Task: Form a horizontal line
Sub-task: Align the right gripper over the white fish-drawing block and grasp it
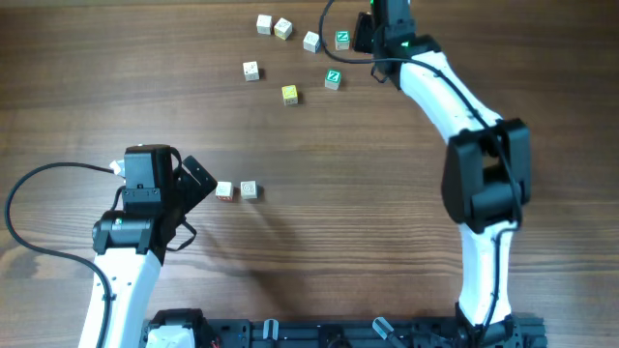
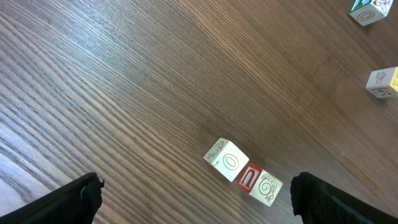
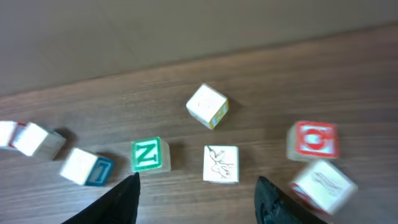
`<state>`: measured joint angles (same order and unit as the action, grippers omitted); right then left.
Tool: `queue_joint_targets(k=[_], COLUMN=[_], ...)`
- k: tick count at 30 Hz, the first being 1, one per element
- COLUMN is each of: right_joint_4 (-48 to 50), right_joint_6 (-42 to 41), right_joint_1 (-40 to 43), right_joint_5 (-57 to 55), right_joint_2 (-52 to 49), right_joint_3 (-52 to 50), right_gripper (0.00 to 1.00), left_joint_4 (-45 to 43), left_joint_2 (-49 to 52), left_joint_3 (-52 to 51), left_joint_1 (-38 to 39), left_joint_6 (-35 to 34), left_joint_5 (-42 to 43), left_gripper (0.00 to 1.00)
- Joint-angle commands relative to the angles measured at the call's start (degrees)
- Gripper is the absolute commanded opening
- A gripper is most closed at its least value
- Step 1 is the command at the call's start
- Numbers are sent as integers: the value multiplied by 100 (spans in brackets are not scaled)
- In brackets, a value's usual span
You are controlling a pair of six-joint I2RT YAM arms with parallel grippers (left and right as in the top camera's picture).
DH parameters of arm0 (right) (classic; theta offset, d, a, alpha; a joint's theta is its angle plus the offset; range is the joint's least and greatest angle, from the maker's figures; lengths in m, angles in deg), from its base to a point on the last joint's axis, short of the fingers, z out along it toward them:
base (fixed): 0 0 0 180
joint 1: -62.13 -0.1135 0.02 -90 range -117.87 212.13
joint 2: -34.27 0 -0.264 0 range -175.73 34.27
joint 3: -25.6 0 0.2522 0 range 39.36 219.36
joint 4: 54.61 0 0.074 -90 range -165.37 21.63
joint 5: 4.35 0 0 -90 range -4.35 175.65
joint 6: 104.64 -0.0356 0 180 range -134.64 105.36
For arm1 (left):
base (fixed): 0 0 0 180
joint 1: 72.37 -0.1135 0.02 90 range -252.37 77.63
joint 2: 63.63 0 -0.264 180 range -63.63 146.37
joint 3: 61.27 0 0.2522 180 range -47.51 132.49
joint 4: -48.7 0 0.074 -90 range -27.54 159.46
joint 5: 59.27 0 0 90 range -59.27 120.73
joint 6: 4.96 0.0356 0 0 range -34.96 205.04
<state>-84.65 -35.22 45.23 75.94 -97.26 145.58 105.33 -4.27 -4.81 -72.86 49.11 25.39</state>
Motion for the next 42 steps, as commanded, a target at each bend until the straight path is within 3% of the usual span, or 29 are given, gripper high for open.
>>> queue_joint_targets(k=[1, 13, 18, 21, 23, 27, 36, 42], right_joint_4=[426, 1298, 1447, 1456, 1482, 1578, 1801, 1823], right_joint_6=[-15, -44, 149, 903, 1432, 2022, 2210, 2404], right_joint_1=[37, 70, 76, 81, 107, 284, 713, 647], right_joint_5=[227, -424, -393, -63, 116, 688, 2229, 2312], right_joint_2=[-756, -1130, -1086, -1086, -1088, -1117, -1453, -1453], right_joint_3=[-74, -68, 17, 111, 111, 109, 109, 109], right_gripper=[60, 61, 80, 92, 95, 96, 96, 96], left_joint_4=[-13, -13, -13, -13, -13, -13, -13, -13], left_joint_2=[-11, -11, -11, -11, -11, -11, -11, -11], left_joint_3=[37, 37, 37, 37, 37, 37, 37, 37], left_joint_1=[-37, -37, -37, -37, -37, -37, -37, -37], left_joint_6=[-55, -55, -55, -55, -55, -55, -55, -55], left_joint_5=[-96, -96, -96, -96, -96, -96, -96, -96], left_gripper=[100, 100, 100, 100, 100, 100, 100, 100])
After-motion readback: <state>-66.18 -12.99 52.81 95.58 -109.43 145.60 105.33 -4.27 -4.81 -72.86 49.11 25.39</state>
